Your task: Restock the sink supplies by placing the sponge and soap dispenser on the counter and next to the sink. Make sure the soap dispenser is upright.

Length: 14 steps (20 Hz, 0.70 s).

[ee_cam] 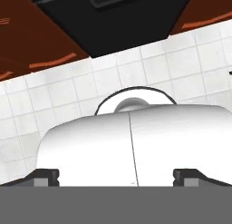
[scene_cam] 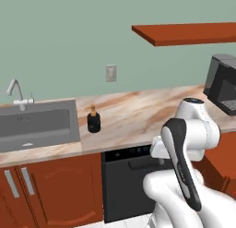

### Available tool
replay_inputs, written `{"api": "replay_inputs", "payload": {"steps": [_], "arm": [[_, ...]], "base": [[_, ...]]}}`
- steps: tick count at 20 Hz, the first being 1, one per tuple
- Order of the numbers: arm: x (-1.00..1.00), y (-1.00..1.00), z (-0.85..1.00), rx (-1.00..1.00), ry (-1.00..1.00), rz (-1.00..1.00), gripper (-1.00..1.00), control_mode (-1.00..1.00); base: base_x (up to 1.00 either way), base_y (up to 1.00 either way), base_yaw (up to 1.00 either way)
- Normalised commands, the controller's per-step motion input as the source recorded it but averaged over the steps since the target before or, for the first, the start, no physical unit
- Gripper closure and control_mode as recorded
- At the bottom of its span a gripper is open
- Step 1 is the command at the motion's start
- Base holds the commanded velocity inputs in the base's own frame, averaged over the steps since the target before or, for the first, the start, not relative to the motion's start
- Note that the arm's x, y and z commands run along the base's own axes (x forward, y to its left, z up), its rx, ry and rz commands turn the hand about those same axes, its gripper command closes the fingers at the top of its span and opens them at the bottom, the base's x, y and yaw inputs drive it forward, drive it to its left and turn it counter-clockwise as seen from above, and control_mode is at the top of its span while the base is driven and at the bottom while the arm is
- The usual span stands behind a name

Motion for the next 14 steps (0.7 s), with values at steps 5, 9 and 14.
{"api": "replay_inputs", "payload": {"steps": [5, 9, 14], "arm": [[0.0, 0.0, 0.0, 0.0, 0.0, 0.0, -1.0, 1.0], [0.0, 0.0, 0.0, 0.0, 0.0, 0.0, -1.0, 1.0], [0.0, 0.0, 0.0, 0.0, 0.0, 0.0, -1.0, 1.0]], "base": [[-1.0, -0.28, -0.01], [-0.61, -0.91, -0.01], [0.05, -1.0, 0.0]]}}
